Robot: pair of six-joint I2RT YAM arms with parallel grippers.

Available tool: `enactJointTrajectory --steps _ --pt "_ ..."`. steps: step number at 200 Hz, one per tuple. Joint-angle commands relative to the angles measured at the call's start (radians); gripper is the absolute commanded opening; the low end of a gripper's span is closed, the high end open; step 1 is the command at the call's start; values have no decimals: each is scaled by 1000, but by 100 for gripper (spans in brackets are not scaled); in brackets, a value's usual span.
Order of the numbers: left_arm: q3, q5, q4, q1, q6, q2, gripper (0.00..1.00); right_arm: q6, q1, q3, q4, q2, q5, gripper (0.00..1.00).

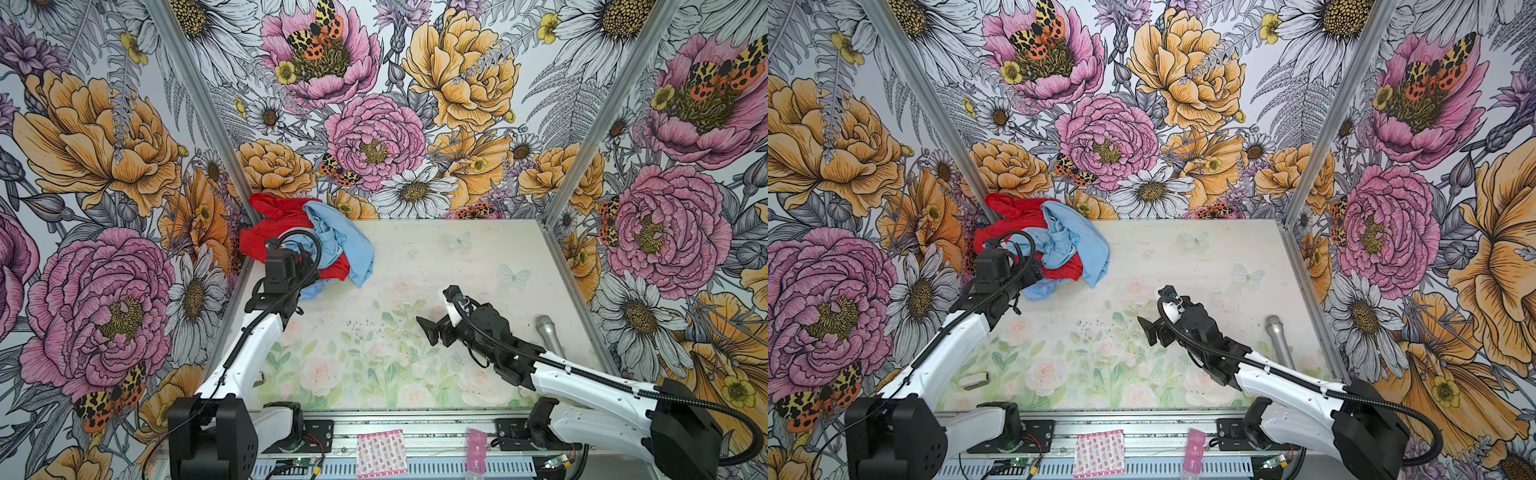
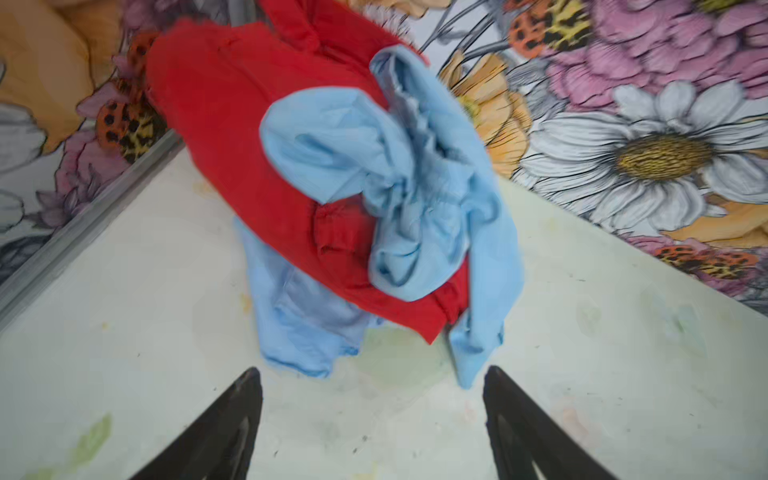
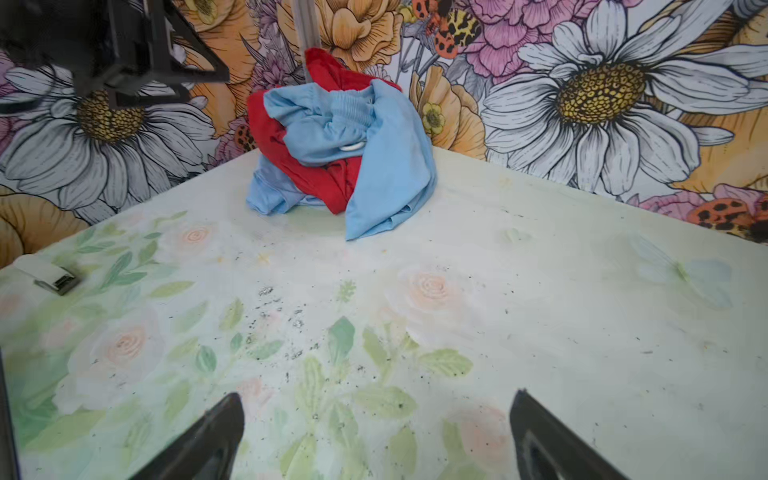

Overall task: Pick out a specific cloth from the pile
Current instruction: 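Move the left gripper toward the clothes pile while the right arm rises, then lower the left gripper and grasp the light blue shirt under the red garment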

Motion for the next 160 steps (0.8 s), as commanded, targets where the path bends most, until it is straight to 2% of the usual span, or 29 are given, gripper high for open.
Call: enactJointTrajectory --steps 1,37,80,133,160 --pt "5 123 -72 30 -28 35 82 -25 4 -11 129 -49 -45 100" --pt "111 147 -127 42 3 202 82 -47 3 9 119 21 -35 99" --pt "172 3 -140 30 -41 320 79 -69 4 1 123 21 0 100" --pt "234 -84 -157 17 -72 425 77 -80 -2 -23 138 -1 37 99" --pt "256 -88 -157 8 -66 482 76 -78 -9 -18 139 13 47 99"
